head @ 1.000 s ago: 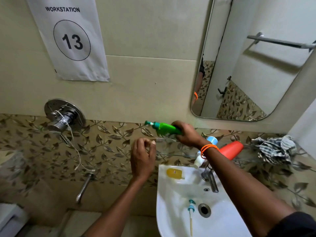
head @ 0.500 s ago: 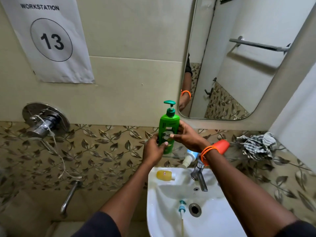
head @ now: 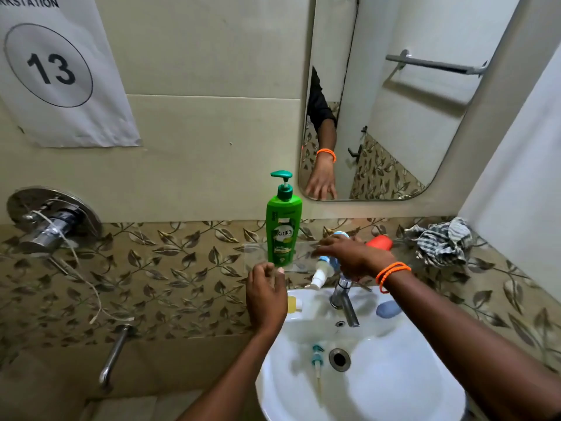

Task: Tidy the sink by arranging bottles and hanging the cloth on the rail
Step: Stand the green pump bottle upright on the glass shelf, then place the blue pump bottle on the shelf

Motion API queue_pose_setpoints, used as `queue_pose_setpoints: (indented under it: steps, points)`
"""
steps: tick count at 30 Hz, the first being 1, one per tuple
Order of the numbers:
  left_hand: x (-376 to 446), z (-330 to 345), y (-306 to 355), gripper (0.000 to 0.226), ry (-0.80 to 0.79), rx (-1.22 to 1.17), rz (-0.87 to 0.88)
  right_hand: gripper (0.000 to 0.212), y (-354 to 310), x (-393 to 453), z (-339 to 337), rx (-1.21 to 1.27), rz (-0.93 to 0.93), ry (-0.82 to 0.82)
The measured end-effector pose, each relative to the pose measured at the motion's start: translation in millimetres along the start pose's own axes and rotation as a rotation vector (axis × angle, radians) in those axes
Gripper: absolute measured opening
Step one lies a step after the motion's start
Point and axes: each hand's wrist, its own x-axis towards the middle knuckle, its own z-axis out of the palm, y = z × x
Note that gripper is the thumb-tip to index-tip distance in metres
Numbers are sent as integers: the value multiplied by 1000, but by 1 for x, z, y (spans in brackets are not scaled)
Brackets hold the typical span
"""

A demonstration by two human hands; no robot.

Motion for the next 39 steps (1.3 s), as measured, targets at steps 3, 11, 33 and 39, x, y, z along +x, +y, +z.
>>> queue_pose_setpoints:
  steps: [3, 11, 33, 39]
  points:
    - [-13, 13, 0, 8, -124, -42, 3, 55, 1, 10, 18, -10, -99, 139]
    - [-7, 31, 18, 24, -282, -104, -15, 39, 8, 5, 15, 1087, 139, 805]
    - [-35, 77, 37, 6, -312, -28, -8, 112, 43, -57, 47, 151, 200, 154]
    - [-47, 102, 38, 7, -390, -54, -69, 54, 54, -47, 81, -148, 51, 526]
